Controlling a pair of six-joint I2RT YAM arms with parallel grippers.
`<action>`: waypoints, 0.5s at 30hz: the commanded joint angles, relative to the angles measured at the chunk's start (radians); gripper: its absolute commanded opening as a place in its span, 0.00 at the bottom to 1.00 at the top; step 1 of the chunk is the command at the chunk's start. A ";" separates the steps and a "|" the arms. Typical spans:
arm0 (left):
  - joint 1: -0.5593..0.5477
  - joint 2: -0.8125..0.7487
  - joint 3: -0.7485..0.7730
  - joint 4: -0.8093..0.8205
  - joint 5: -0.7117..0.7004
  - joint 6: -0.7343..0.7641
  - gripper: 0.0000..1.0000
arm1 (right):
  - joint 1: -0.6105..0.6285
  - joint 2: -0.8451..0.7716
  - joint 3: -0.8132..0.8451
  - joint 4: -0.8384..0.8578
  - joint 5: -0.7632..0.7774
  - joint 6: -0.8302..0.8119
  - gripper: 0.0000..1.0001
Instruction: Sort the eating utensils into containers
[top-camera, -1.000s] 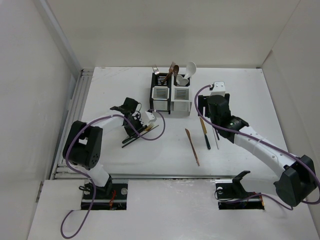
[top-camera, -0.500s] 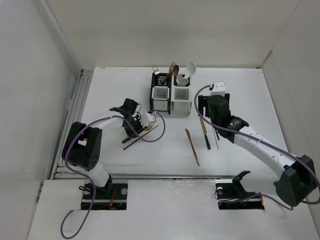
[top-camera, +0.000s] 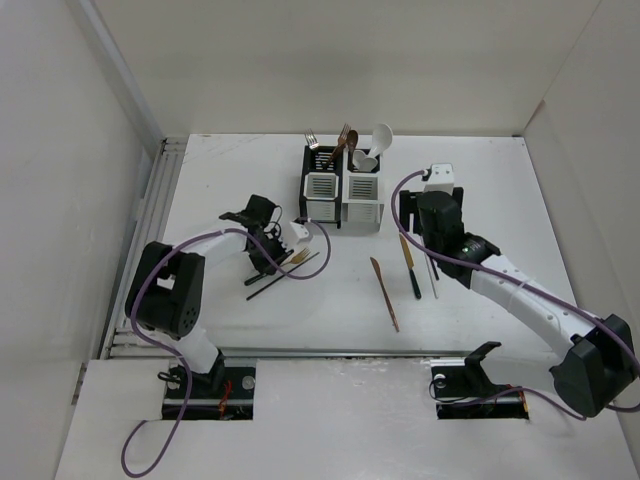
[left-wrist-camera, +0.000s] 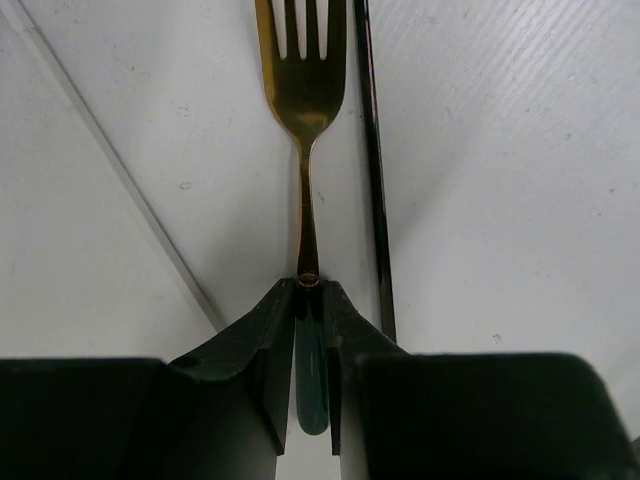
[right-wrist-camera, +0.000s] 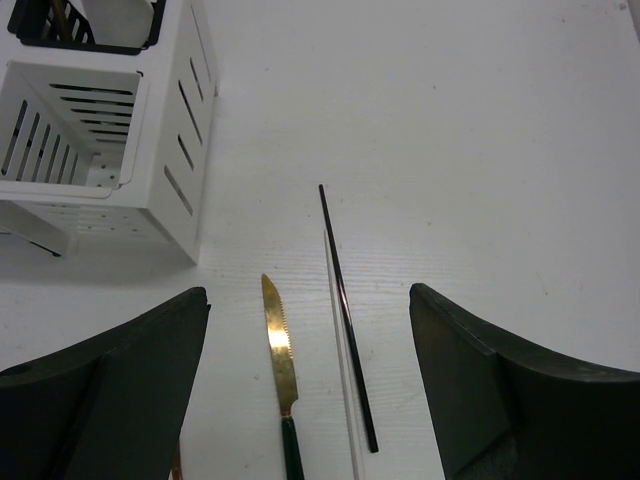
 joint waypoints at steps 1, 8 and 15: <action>0.014 -0.019 0.042 -0.060 0.081 -0.028 0.00 | 0.007 -0.027 -0.005 0.014 0.023 -0.006 0.86; 0.024 -0.103 0.160 -0.096 0.201 -0.017 0.00 | 0.007 -0.055 0.004 0.014 0.046 0.045 0.86; 0.024 -0.159 0.272 -0.129 0.349 -0.017 0.00 | -0.015 -0.064 0.022 0.033 0.055 0.076 0.86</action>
